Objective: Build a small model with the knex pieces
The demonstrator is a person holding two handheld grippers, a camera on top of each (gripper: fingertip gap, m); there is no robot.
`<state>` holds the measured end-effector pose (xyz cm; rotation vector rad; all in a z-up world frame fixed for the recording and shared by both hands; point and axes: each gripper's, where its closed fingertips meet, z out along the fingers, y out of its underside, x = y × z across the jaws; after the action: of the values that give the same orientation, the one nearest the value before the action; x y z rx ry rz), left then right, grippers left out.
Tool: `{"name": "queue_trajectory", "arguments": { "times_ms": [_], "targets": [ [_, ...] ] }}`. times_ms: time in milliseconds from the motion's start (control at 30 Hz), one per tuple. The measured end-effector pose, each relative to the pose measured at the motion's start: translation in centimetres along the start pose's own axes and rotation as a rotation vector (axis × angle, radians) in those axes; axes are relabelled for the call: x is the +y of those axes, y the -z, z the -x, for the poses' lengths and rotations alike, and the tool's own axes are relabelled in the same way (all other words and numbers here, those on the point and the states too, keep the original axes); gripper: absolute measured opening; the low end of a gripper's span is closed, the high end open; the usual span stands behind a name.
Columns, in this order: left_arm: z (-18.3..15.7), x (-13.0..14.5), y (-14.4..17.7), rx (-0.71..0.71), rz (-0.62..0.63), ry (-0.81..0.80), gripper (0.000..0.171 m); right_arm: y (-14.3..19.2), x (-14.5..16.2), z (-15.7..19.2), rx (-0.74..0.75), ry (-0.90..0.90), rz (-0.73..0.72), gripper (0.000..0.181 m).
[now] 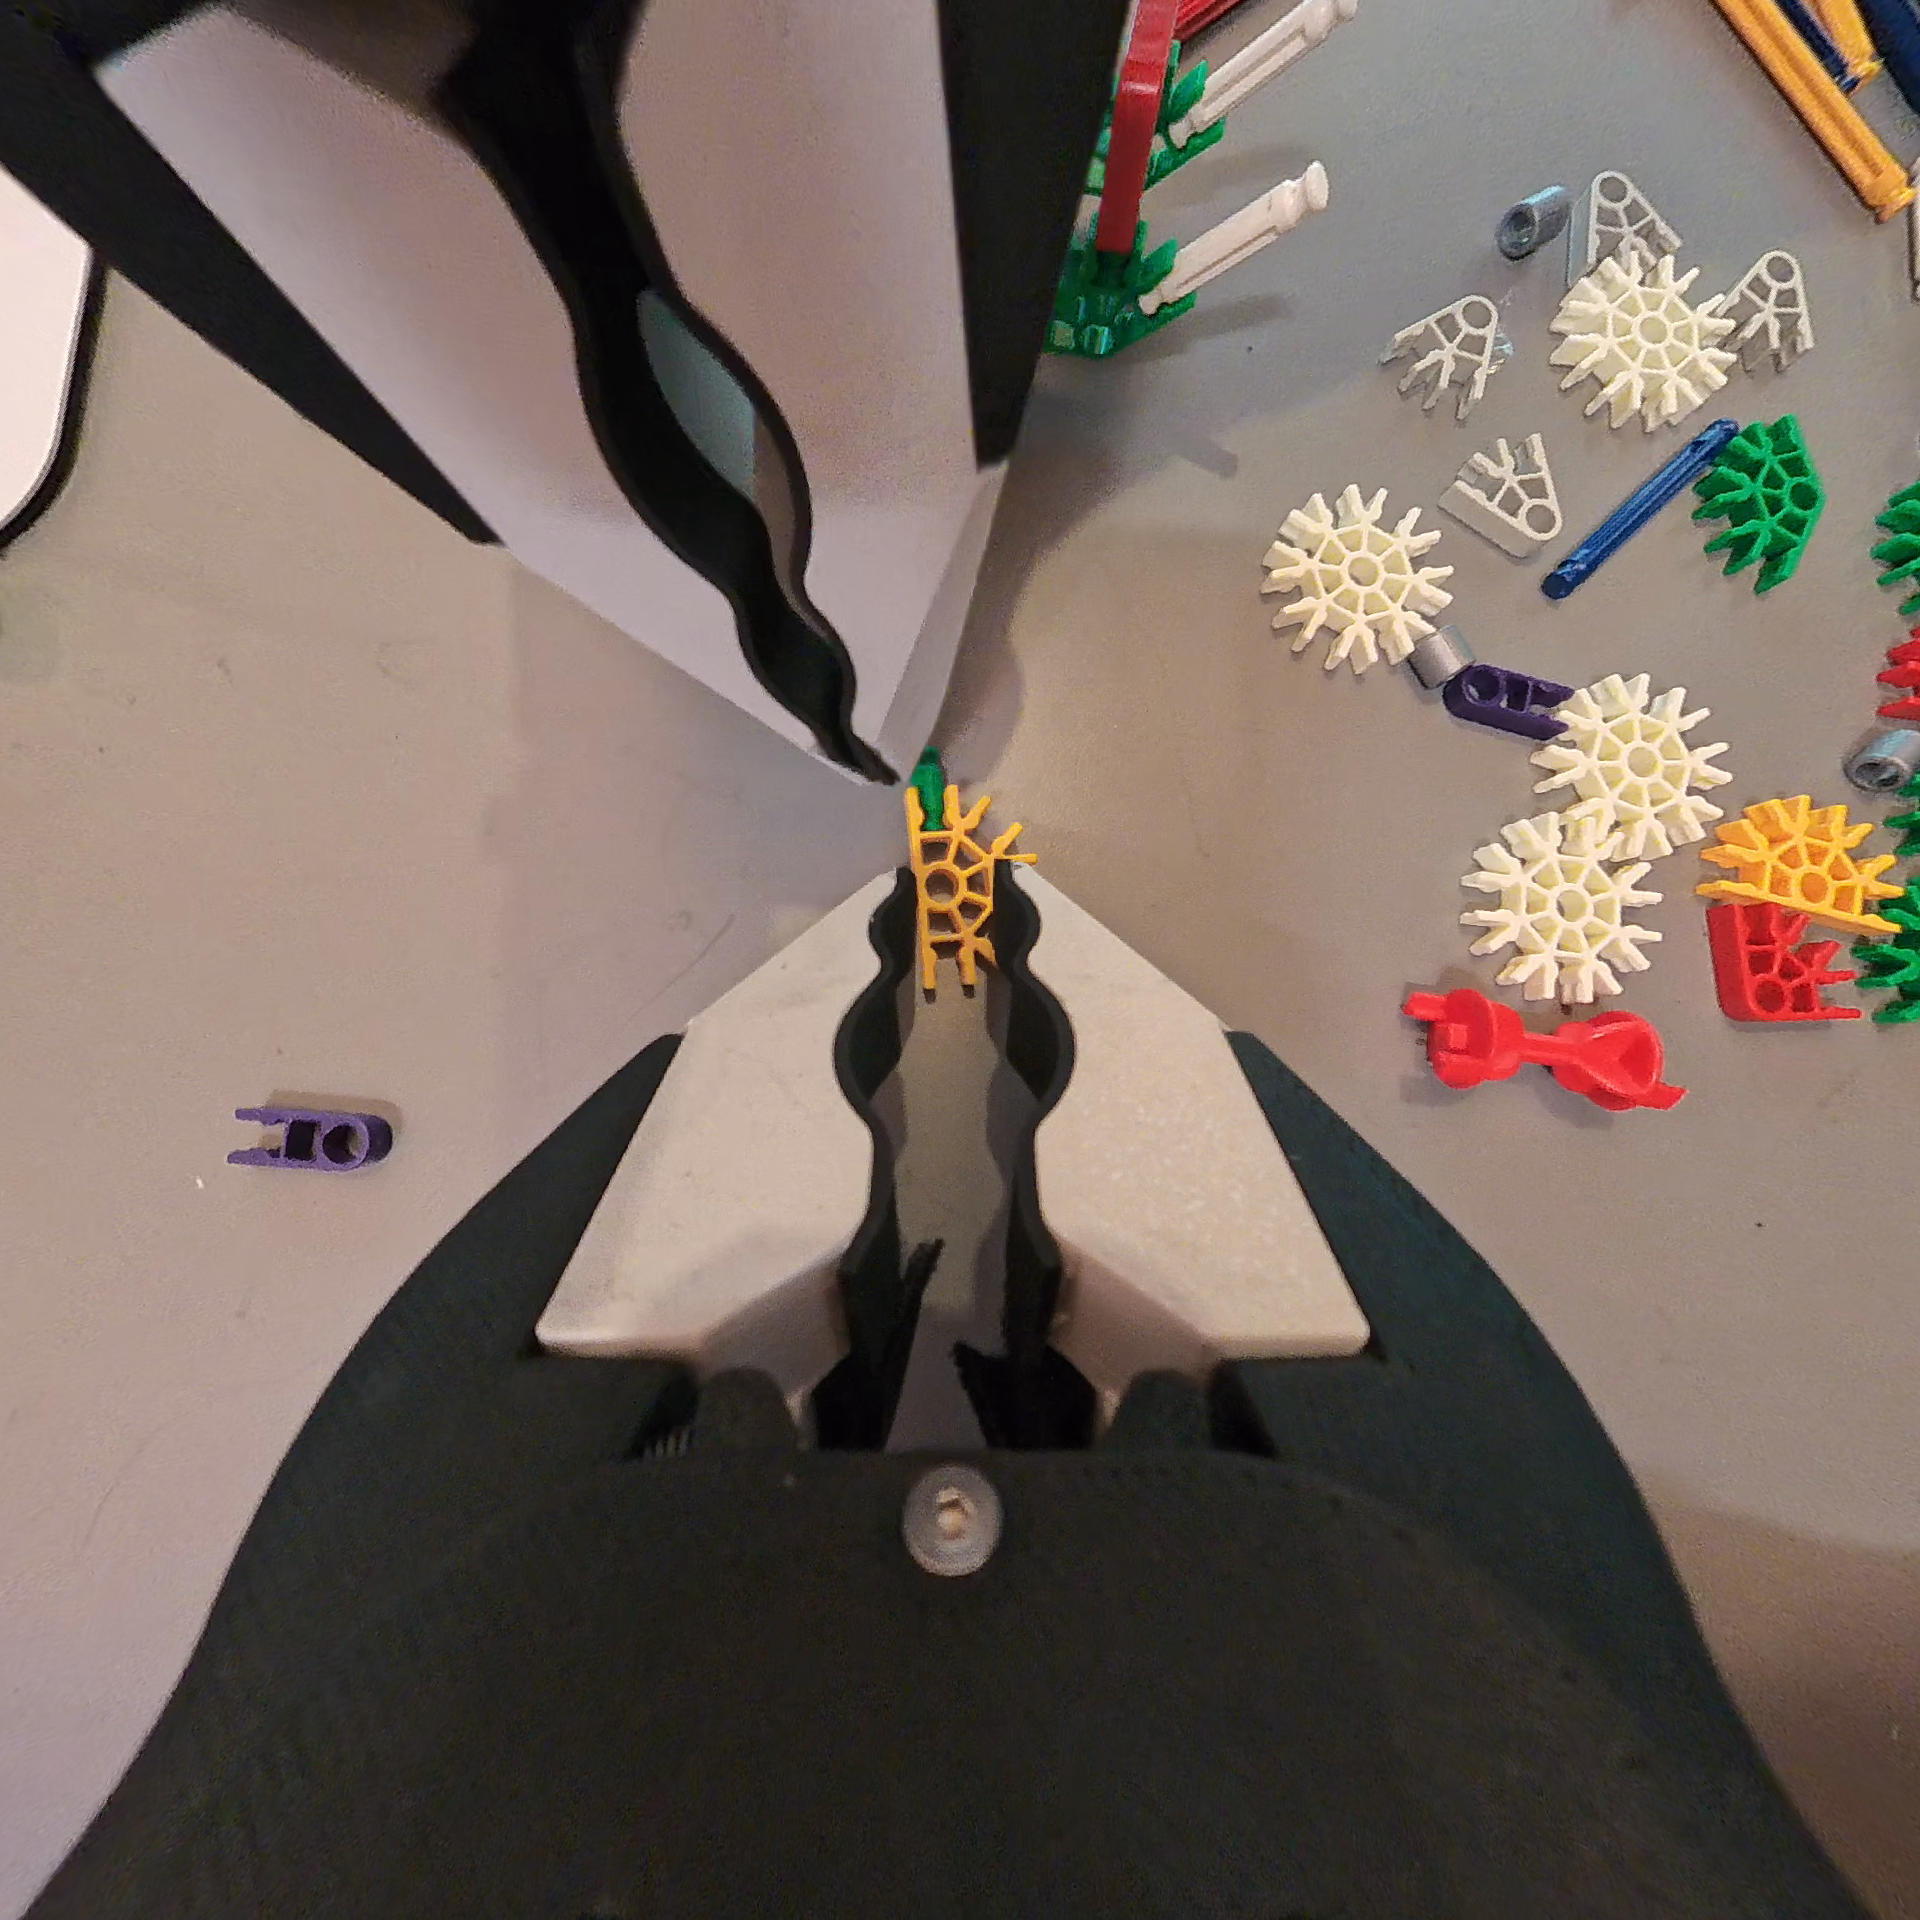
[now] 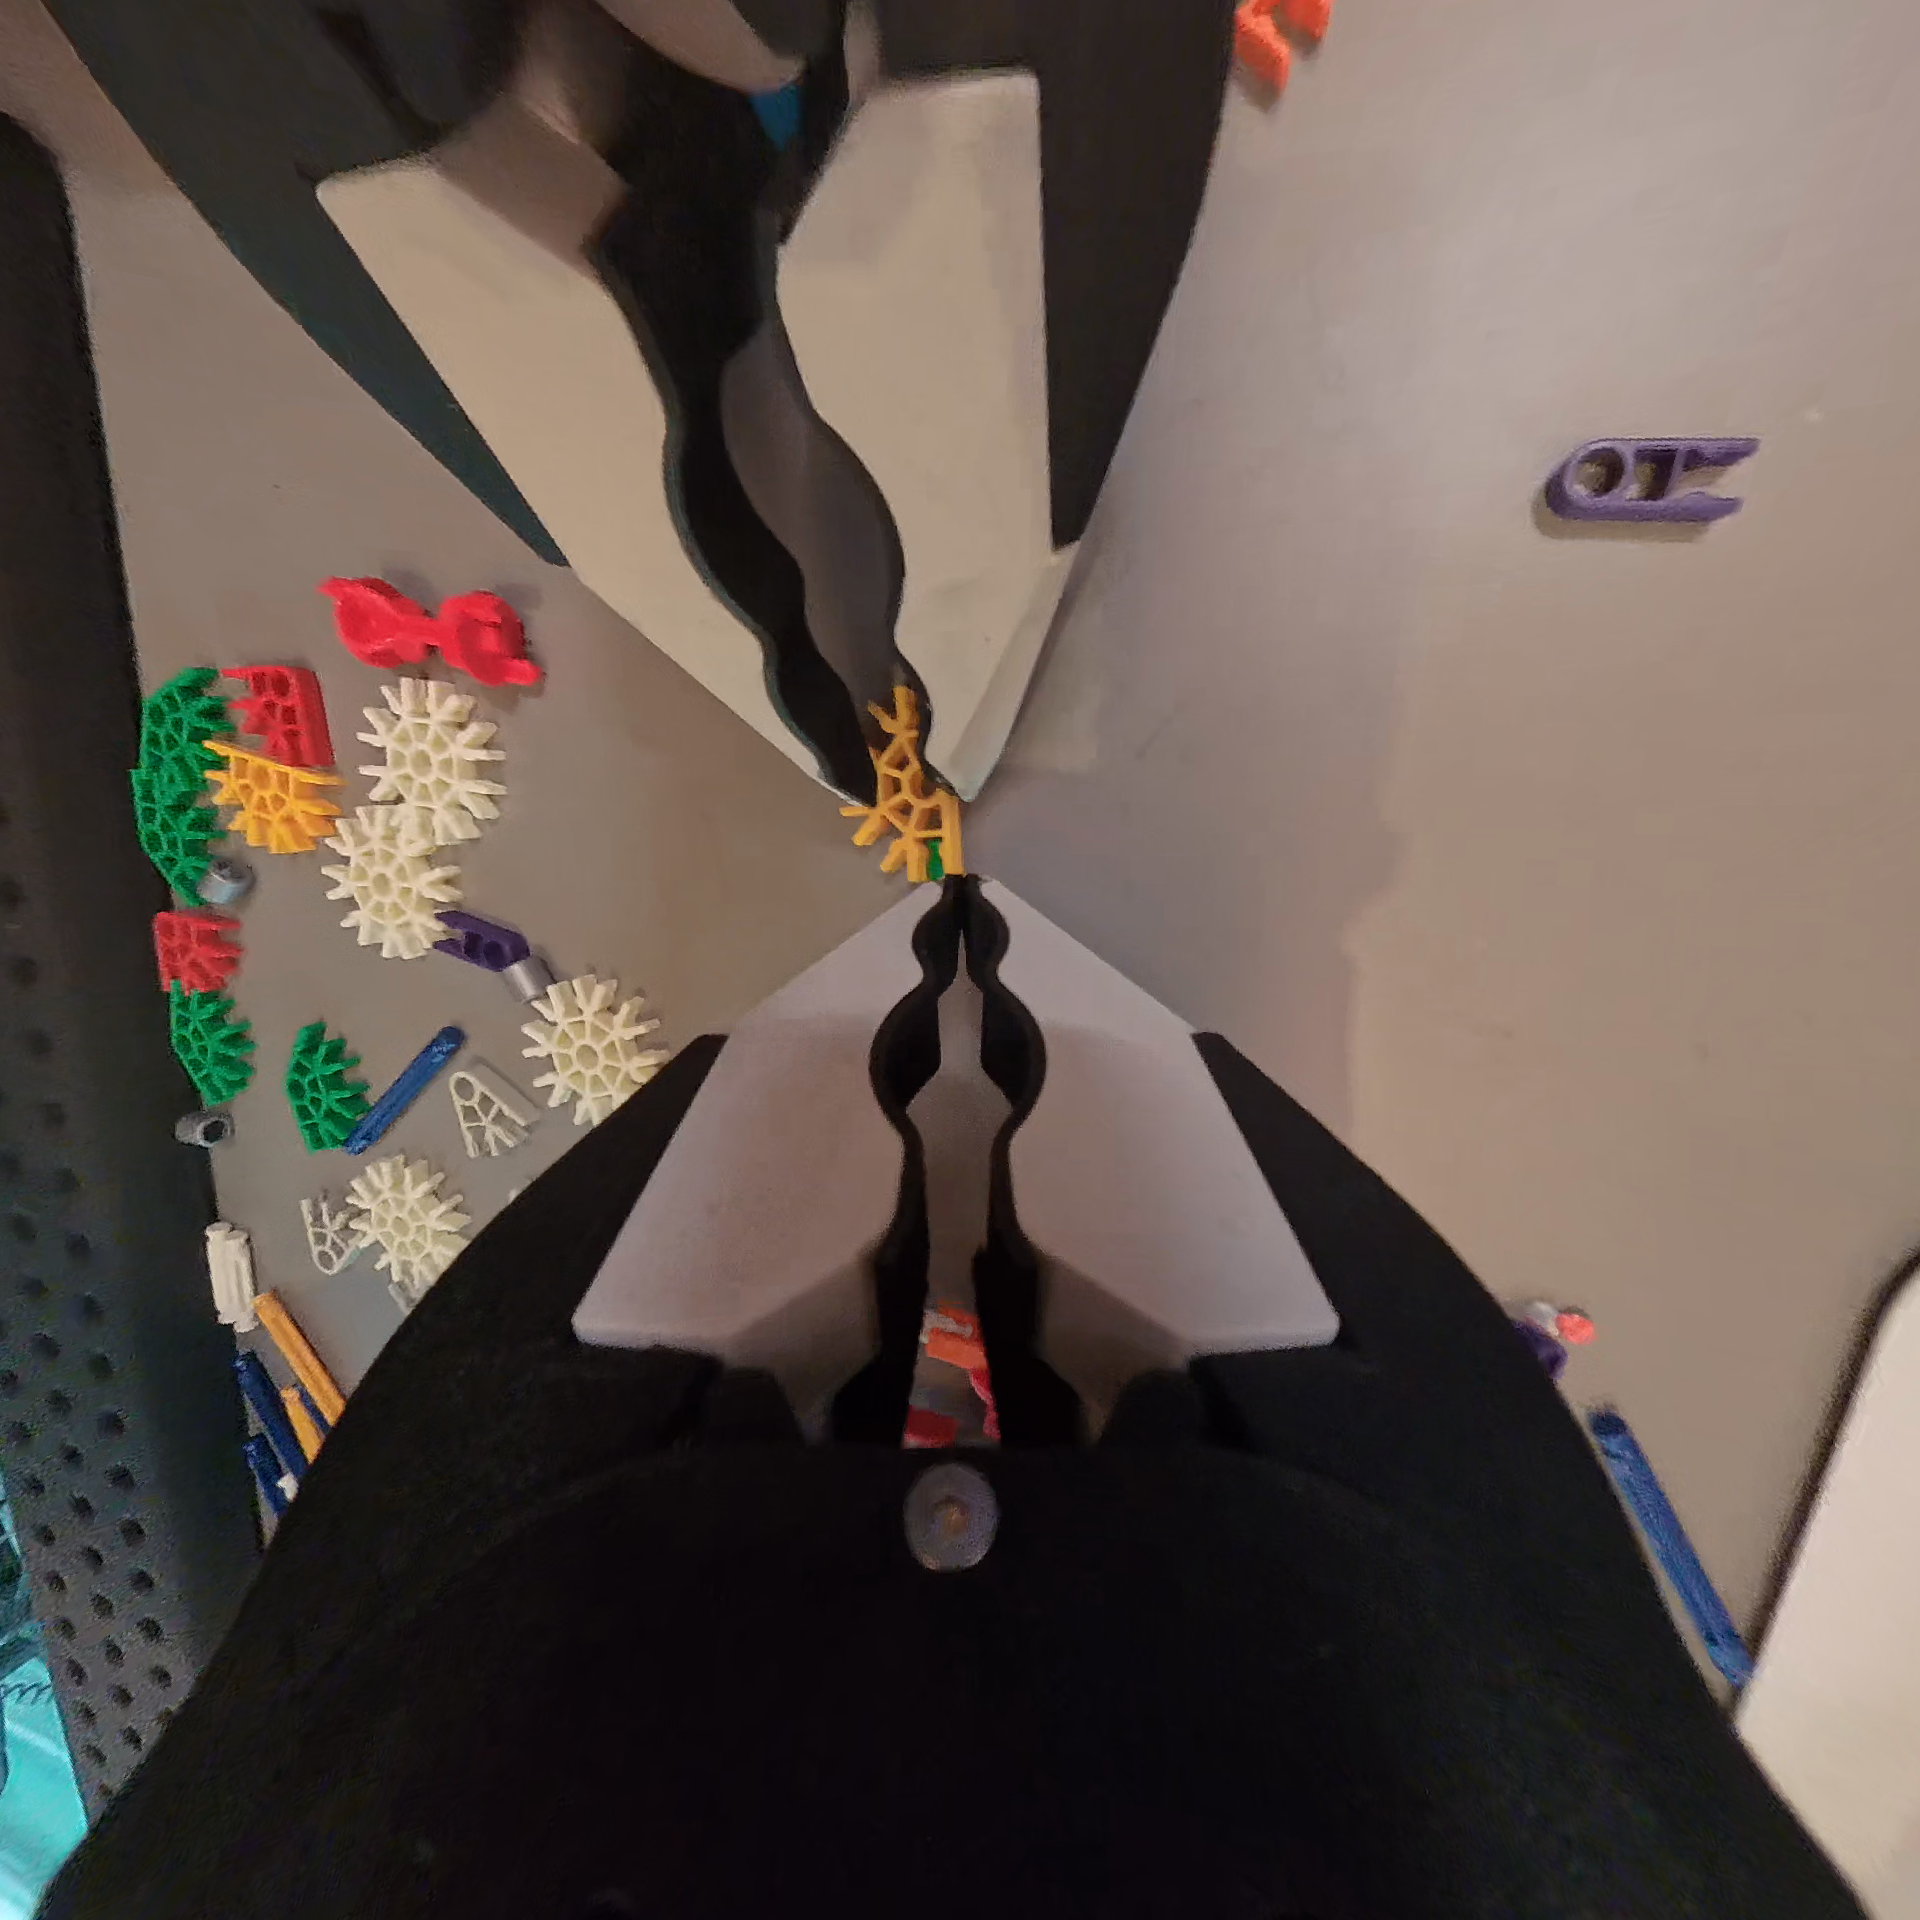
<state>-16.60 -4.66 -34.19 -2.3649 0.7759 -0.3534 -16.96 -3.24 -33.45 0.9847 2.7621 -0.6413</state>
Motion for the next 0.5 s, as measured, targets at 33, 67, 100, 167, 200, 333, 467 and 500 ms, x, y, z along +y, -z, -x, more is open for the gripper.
{"name": "queue_trajectory", "arguments": {
  "times_ms": [33,67,100,167,200,333,467,500],
  "targets": [
    [0.00,-0.03,-0.03,-0.001,0.000,-0.002,0.011,-0.24,0.05,0.12,-0.008,-0.006,-0.005,0.000],
    [0.02,-0.06,-0.05,-0.002,0.000,-0.003,0.011,-0.37,0.02,0.22,-0.014,-0.013,-0.014,0.000],
    [0.02,-0.05,-0.05,-0.002,0.002,-0.005,0.011,-0.38,0.01,0.21,-0.012,-0.020,-0.021,0.000],
    [0.03,-0.06,-0.06,-0.004,0.003,-0.009,0.011,-0.41,0.04,0.20,-0.010,-0.034,-0.032,0.000],
    [0.03,-0.06,-0.07,-0.004,0.004,-0.009,0.011,-0.43,0.06,0.22,-0.009,-0.038,-0.033,0.000],
    [0.03,-0.06,-0.09,-0.007,0.016,-0.020,0.010,-0.52,0.12,0.22,0.005,-0.040,-0.014,0.000],
    [-0.04,-0.08,-0.16,-0.006,0.014,-0.018,0.010,-0.65,0.15,0.17,0.025,-0.069,0.002,0.000],
    [-0.05,-0.09,-0.18,-0.007,0.012,-0.018,0.010,-0.70,0.19,0.12,0.028,-0.078,0.009,0.000]
  ]
}}
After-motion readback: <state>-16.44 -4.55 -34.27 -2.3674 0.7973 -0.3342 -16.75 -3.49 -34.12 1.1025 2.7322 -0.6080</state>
